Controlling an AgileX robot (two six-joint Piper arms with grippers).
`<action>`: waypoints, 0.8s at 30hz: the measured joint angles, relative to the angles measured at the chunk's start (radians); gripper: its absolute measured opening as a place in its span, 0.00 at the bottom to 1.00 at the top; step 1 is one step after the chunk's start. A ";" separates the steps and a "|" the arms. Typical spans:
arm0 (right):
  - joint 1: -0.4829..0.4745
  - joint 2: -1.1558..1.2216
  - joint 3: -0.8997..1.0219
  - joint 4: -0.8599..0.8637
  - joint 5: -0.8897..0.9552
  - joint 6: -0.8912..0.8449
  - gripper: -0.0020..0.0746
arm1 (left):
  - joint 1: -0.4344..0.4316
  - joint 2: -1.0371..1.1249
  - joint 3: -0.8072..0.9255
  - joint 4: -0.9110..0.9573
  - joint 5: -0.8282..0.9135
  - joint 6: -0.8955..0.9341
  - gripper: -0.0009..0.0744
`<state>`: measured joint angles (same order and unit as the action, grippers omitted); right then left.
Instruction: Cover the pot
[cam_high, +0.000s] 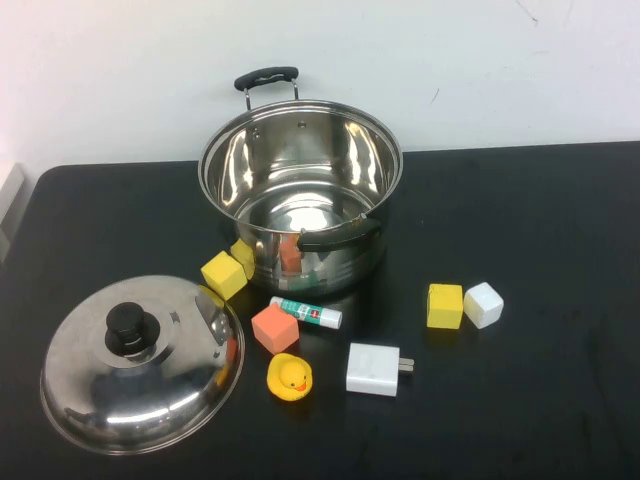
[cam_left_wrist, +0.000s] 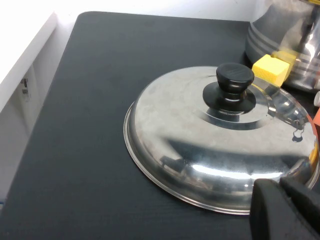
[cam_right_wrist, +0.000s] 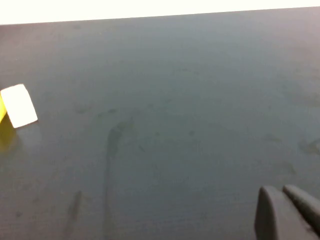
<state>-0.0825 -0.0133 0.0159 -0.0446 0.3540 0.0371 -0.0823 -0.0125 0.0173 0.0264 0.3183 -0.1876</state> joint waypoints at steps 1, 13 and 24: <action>0.000 0.000 0.000 0.000 0.000 0.000 0.02 | 0.000 0.000 0.000 0.000 0.000 0.002 0.01; 0.000 0.000 0.000 0.000 0.000 0.000 0.02 | 0.000 0.000 0.000 -0.003 0.000 0.004 0.01; 0.000 0.000 0.000 0.000 0.000 0.000 0.02 | 0.000 0.000 0.000 -0.008 0.001 0.004 0.01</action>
<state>-0.0825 -0.0133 0.0159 -0.0446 0.3540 0.0371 -0.0823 -0.0125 0.0173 0.0180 0.3197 -0.1831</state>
